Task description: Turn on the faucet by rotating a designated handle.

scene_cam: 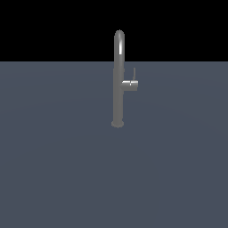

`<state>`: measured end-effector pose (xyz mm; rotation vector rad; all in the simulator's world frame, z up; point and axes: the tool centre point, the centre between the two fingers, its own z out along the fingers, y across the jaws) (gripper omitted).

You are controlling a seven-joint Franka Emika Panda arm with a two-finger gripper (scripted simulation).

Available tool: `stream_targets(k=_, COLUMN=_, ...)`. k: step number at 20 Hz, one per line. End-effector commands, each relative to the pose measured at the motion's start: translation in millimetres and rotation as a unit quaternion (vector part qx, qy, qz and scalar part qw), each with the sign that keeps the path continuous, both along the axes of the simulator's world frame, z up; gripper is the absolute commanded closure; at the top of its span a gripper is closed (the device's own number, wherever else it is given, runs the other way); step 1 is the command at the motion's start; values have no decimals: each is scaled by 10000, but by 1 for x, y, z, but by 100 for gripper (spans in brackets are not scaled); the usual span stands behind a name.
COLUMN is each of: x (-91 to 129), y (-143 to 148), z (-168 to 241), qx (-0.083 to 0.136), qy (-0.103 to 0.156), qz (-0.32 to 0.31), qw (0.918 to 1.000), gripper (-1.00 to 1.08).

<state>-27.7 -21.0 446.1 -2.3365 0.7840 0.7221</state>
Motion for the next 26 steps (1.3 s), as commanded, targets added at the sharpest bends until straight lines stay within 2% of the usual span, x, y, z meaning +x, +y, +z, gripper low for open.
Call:
stream_targets(k=1, x=14, y=-5, z=-9, qx=222, qy=202, qz=-203, qw=9993, gripper=108)
stream_targets(k=7, x=45, y=-18, z=-35, qx=780, qy=711, qz=-721, qw=9918, gripper=108)
stream_targets(k=13, x=76, y=-33, z=-68, qx=1390, qy=1270, qz=-1291, qw=9736, gripper=108)
stream_targets(k=18, x=97, y=-44, z=-101, qx=1902, qy=1742, qz=-1776, qw=9497, gripper=108)
stream_targets(k=26, x=121, y=-57, z=-156, qx=2639, qy=2430, qz=-2491, qw=8996, gripper=108)
